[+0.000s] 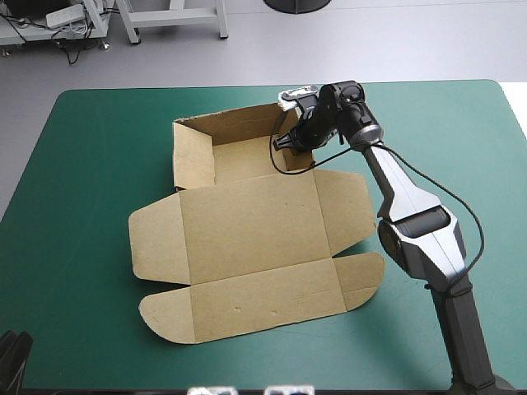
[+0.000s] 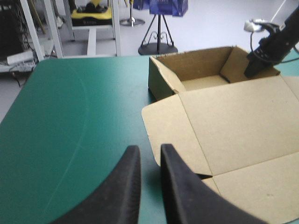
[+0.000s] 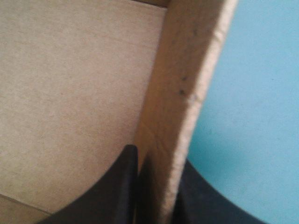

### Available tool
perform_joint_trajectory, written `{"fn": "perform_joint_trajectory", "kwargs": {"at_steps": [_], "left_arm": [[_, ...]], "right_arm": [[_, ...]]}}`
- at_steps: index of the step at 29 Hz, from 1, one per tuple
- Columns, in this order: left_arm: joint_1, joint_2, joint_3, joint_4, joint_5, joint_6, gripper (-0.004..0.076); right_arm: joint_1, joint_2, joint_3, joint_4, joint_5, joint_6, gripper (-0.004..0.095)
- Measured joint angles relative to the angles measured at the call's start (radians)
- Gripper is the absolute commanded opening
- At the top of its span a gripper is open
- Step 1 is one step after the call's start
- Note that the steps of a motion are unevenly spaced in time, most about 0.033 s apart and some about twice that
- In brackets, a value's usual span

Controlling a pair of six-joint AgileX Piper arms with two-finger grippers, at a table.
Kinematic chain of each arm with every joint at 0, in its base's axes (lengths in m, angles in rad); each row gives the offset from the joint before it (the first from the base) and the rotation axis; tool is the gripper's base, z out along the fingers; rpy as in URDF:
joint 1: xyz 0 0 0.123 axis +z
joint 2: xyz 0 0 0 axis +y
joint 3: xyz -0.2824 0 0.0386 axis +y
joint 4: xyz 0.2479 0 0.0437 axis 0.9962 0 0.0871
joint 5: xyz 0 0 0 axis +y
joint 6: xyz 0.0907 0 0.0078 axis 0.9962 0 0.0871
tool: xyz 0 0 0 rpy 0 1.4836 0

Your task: Fold the box

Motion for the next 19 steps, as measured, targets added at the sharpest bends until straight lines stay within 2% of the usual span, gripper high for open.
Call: {"fn": "perform_joint_trajectory", "kwargs": {"at_steps": [4,8,14,19], "left_arm": [[0.0,0.028,0.001,-0.011,0.051,0.022,0.0092],[0.0,0.028,0.003,-0.012,0.052,0.062,0.009],[0.0,0.025,0.078,-0.023,0.052,0.074,0.0089],[0.0,0.013,0.18,-0.061,0.052,0.098,0.0085]], "right_arm": [[-0.005,0.008,-0.002,0.015,-0.01,0.007,-0.0009],[-0.003,0.008,-0.007,0.011,-0.006,0.002,-0.0007],[-0.011,-0.06,-0.019,-0.086,0.006,0.006,-0.0011],[-0.08,-0.215,-0.022,-0.172,0.007,0.0,-0.0013]]}}
